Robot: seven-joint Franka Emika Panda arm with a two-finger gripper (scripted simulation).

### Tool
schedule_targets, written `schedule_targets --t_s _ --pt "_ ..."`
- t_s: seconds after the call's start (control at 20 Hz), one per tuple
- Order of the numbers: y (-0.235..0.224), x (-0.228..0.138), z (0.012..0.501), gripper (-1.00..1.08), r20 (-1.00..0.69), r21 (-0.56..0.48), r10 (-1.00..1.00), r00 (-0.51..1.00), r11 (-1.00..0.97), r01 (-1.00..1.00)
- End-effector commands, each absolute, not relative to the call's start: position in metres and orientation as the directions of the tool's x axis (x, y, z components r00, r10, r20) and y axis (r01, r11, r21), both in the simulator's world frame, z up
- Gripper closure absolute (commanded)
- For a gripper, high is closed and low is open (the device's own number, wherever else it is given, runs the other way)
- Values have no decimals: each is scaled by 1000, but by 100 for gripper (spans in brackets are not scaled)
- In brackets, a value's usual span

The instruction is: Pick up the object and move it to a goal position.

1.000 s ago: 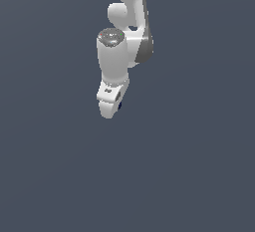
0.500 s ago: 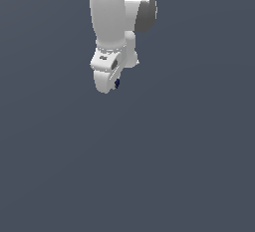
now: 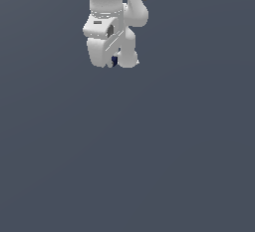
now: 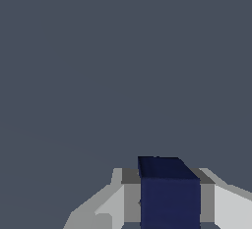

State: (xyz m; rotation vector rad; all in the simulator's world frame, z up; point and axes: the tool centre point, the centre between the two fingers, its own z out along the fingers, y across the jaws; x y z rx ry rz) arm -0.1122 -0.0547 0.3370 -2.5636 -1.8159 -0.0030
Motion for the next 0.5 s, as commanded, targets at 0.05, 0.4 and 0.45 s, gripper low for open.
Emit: schedule_targets --t_s 0.05,0.4,0.45 --pt "-56 -120 355 108 2 0 943 332 -332 943" --pt "-59 -125 370 108 1 0 943 333 -333 943" --pt "-59 -125 371 108 1 0 943 333 -333 943"
